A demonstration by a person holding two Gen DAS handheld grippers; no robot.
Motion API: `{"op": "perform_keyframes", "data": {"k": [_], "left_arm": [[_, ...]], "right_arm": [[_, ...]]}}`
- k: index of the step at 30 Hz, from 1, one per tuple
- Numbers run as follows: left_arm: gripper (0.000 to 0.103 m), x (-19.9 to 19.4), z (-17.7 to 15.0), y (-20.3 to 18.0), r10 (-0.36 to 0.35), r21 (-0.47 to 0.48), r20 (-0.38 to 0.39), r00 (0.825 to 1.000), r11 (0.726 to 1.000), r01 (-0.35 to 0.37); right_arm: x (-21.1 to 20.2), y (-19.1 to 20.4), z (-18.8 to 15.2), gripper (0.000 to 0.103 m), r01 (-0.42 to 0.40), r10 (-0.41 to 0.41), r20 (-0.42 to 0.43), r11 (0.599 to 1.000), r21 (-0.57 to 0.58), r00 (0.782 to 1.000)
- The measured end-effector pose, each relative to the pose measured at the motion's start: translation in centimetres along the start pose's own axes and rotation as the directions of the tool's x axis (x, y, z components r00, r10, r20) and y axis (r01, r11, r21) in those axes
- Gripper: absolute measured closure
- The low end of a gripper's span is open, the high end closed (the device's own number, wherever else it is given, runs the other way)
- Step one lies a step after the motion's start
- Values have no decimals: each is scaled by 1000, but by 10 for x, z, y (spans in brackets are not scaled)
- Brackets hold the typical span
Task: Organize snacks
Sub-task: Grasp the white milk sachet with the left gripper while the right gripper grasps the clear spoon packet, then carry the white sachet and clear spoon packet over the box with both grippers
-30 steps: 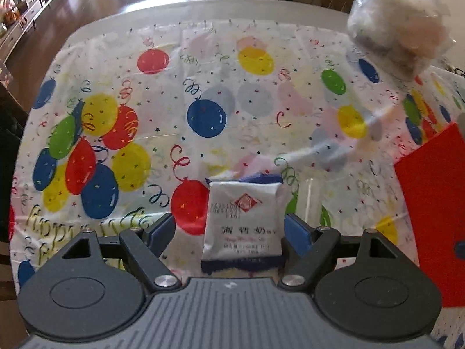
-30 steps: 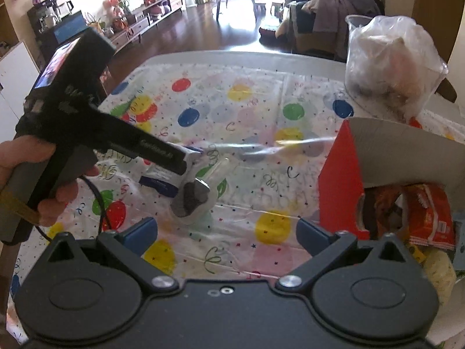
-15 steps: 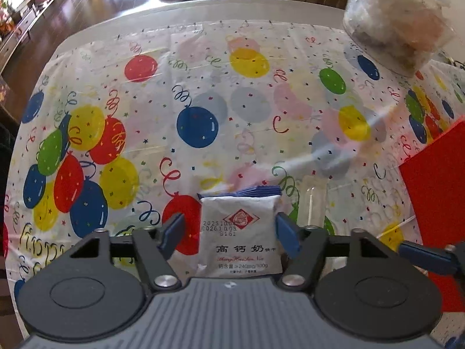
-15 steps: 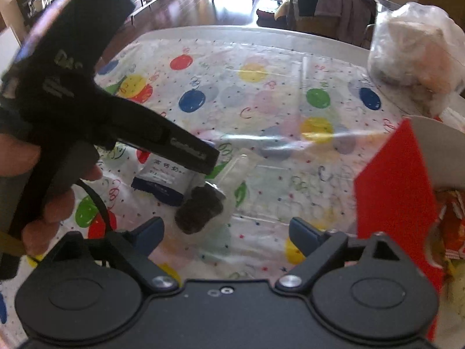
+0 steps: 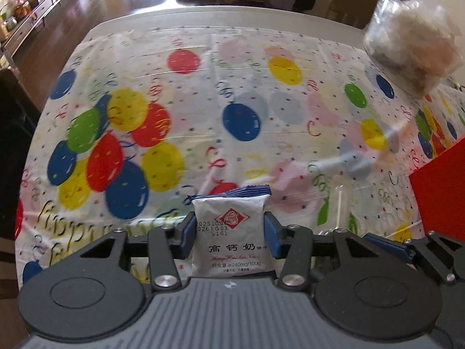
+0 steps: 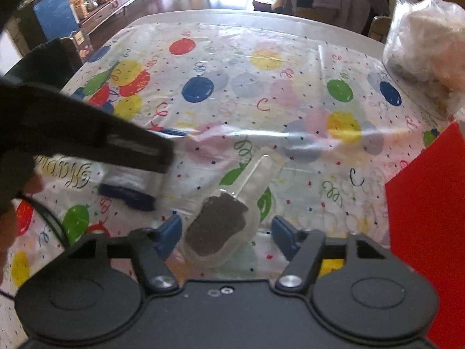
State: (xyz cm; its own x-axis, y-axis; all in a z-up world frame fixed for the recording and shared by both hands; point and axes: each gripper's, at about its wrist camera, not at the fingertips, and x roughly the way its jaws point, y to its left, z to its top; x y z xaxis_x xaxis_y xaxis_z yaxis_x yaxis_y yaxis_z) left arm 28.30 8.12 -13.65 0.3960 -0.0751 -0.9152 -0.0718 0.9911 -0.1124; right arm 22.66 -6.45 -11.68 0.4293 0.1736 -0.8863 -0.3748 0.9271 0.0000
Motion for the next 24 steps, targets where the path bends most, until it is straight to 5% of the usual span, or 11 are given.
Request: {"op": "perform_keyframes", "data": {"k": [5, 24], "left_arm": [[56, -6, -5, 10, -3, -23, 4, 1000, 1000, 3], [56, -57, -36, 6, -34, -34, 36, 999, 999, 35]], "right_arm": [[-2, 2, -2, 57, 14, -15, 21, 1000, 6, 1000], [-72, -14, -35, 58, -44, 46, 79, 998, -34, 996]]}}
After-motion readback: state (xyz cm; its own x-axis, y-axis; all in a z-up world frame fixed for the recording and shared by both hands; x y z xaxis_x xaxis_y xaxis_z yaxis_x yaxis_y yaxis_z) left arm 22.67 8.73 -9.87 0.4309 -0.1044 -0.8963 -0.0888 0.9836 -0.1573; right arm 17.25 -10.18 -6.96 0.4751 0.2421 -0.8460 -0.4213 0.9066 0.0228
